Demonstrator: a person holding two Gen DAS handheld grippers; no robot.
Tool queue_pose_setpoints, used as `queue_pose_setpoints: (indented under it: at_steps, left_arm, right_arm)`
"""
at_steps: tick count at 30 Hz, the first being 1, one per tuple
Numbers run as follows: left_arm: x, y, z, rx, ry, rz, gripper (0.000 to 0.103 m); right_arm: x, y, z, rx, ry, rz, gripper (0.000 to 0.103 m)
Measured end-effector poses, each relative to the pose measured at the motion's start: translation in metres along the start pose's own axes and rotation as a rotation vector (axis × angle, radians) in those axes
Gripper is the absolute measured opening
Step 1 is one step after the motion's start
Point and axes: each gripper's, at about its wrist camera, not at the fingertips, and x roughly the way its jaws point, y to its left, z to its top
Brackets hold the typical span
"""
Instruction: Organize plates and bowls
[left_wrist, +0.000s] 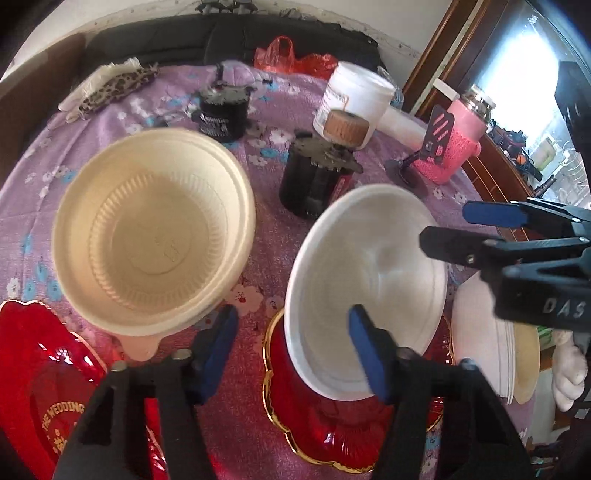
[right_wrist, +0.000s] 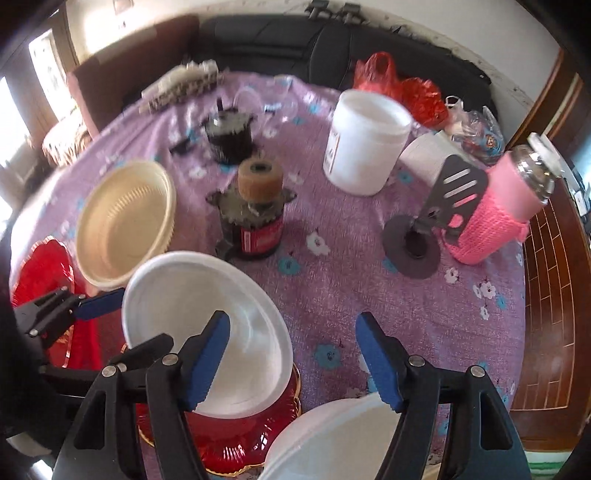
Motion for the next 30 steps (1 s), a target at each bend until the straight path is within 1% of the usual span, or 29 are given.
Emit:
queue_pose_setpoints:
  at_steps: [1, 2, 3, 4, 5, 7, 10, 14, 18, 21, 24, 26, 30]
  left_arm:
    - [0.004, 0.001, 0.0, -0.002, 0.018, -0.008, 0.041]
    - [0.007, 0.001, 0.0, -0.004, 0.028, -0.01, 0.036]
    - [0.009, 0.001, -0.001, -0.007, 0.034, -0.002, 0.03]
    - [0.011, 0.001, -0.002, -0.008, 0.033, 0.004, 0.027]
    - [0.011, 0.002, -0.002, -0.007, 0.03, 0.008, 0.026]
    - [0.01, 0.003, -0.002, -0.01, 0.024, 0.01, 0.023]
    - [0.007, 0.003, -0.003, -0.01, 0.015, 0.02, 0.019]
    - [-0.006, 0.007, -0.003, -0.039, -0.006, -0.001, 0.012]
    - [-0.035, 0.01, -0.002, -0.053, -0.052, -0.009, 0.012]
    - [-0.057, 0.015, -0.004, -0.059, -0.075, -0.011, 0.012]
    - [-0.08, 0.024, -0.011, -0.073, -0.088, -0.015, 0.012]
    - [-0.093, 0.033, -0.018, -0.086, -0.091, -0.021, 0.012]
    - [-0.121, 0.054, -0.034, -0.118, -0.091, -0.01, 0.012]
  right_arm:
    - [0.004, 0.001, 0.001, -0.004, 0.012, -0.002, 0.069]
    - [0.007, 0.002, 0.001, -0.005, 0.025, 0.006, 0.056]
    - [0.01, 0.002, 0.001, -0.004, 0.041, 0.018, 0.049]
    - [0.013, 0.003, 0.002, -0.004, 0.055, 0.02, 0.034]
    - [0.017, 0.004, 0.002, -0.002, 0.07, 0.015, 0.023]
    - [0.018, 0.006, 0.0, 0.004, 0.081, 0.034, 0.017]
    - [0.01, 0.01, -0.001, 0.007, 0.065, 0.033, 0.016]
    - [-0.014, 0.02, 0.002, 0.01, 0.02, 0.047, 0.016]
    - [-0.043, 0.033, 0.002, -0.005, -0.029, 0.032, 0.016]
    - [-0.063, 0.044, 0.001, -0.008, -0.059, 0.038, 0.016]
    - [-0.076, 0.058, -0.002, -0.005, -0.069, 0.058, 0.016]
    - [-0.084, 0.071, -0.006, -0.015, -0.073, 0.072, 0.015]
    - [-0.094, 0.102, -0.011, -0.037, -0.079, 0.116, 0.015]
